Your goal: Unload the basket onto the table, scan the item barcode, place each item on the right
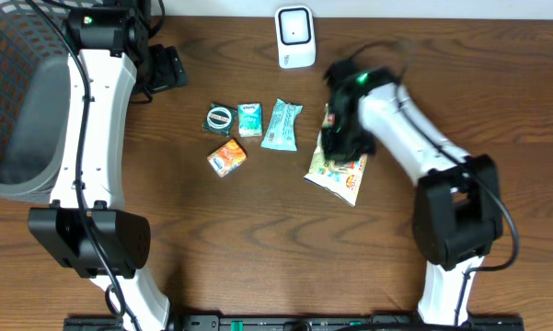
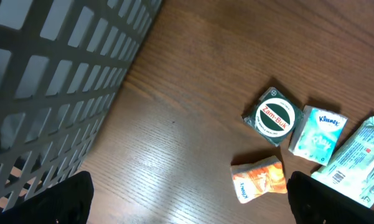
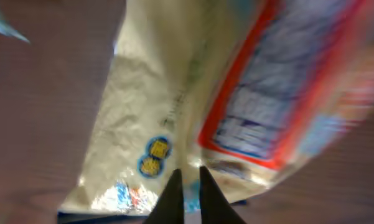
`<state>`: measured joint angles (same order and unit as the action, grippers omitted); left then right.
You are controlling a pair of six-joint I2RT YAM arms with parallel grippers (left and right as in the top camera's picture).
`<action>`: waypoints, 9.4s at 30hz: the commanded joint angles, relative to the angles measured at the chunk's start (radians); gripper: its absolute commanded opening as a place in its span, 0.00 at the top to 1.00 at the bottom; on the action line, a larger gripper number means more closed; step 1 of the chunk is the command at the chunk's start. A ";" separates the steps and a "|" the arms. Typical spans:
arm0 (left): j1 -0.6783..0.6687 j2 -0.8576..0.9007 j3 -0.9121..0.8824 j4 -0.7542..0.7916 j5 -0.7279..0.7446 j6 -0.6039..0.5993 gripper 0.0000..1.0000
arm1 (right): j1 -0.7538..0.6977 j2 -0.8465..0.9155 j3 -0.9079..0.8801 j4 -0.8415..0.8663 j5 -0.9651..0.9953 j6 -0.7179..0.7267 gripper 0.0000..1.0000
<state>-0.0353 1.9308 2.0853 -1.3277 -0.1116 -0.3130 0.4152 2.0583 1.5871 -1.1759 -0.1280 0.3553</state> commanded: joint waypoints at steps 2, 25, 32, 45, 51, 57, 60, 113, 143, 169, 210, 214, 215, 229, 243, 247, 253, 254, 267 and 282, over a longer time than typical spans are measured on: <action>0.002 0.010 -0.006 -0.003 -0.011 0.008 0.02 | 0.062 0.003 -0.138 0.073 0.022 0.068 0.92; 0.002 0.010 -0.006 -0.003 -0.011 0.008 0.02 | 0.080 0.003 0.095 -0.071 0.280 -0.012 0.03; 0.002 0.010 -0.006 -0.003 -0.011 0.008 0.02 | 0.180 0.005 -0.070 0.111 0.425 0.037 0.01; 0.002 0.010 -0.006 -0.003 -0.011 0.008 0.03 | 0.172 0.005 -0.326 0.330 0.518 0.051 0.21; 0.002 0.010 -0.006 -0.003 -0.011 0.008 0.02 | 0.112 0.005 -0.287 0.314 0.470 0.048 0.59; 0.002 0.010 -0.006 -0.003 -0.012 0.008 0.02 | -0.003 -0.007 -0.073 0.184 0.126 -0.076 0.99; 0.002 0.010 -0.006 -0.003 -0.011 0.008 0.02 | -0.070 -0.007 0.066 0.085 -0.155 -0.195 0.99; 0.002 0.010 -0.006 -0.003 -0.011 0.008 0.02 | 0.344 0.056 0.097 0.122 0.468 0.079 0.01; 0.002 0.010 -0.006 -0.003 -0.011 0.008 0.02 | -0.060 -0.041 0.248 -0.011 -0.467 -0.300 0.99; 0.002 0.010 -0.006 -0.003 -0.011 0.009 0.02 | -0.478 0.007 0.171 -0.120 -0.120 -0.224 0.53; 0.002 0.010 -0.006 -0.003 -0.011 0.009 0.02 | -0.193 -0.012 0.123 0.203 -0.070 -0.143 0.97; 0.002 0.010 -0.006 -0.003 -0.011 0.009 0.02 | -0.195 -0.012 0.252 -0.027 0.033 -0.143 0.94; 0.002 0.010 -0.006 -0.003 -0.011 0.008 0.02 | -0.195 -0.012 0.256 -0.065 0.052 -0.143 0.94; 0.002 0.010 -0.006 -0.003 -0.012 0.008 0.02 | -0.246 -0.010 -0.172 0.167 0.270 0.032 0.92; 0.002 0.010 -0.006 -0.003 -0.011 0.008 0.02 | -0.312 -0.022 0.110 0.064 0.049 -0.020 0.82; 0.002 0.010 -0.006 -0.003 -0.011 0.008 0.02 | -0.294 -0.011 0.101 0.133 0.031 -0.019 0.81; 0.002 0.010 -0.006 -0.003 -0.011 0.008 0.02 | -0.247 0.044 0.011 0.269 0.040 -0.006 0.77; 0.002 0.010 -0.006 -0.003 -0.011 0.008 0.02 | -0.240 0.059 -0.002 0.292 0.031 -0.003 0.76; 0.002 0.010 -0.006 -0.003 -0.011 0.008 0.02 | -0.155 0.145 0.172 0.183 -0.160 -0.111 0.86; 0.002 0.010 -0.006 -0.003 -0.011 0.009 0.02 | -0.161 0.145 0.259 -0.263 0.246 -0.077 0.74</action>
<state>-0.0353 1.9308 2.0853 -1.3277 -0.1112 -0.3130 0.2581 2.1979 1.9350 -1.4574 0.0654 0.2558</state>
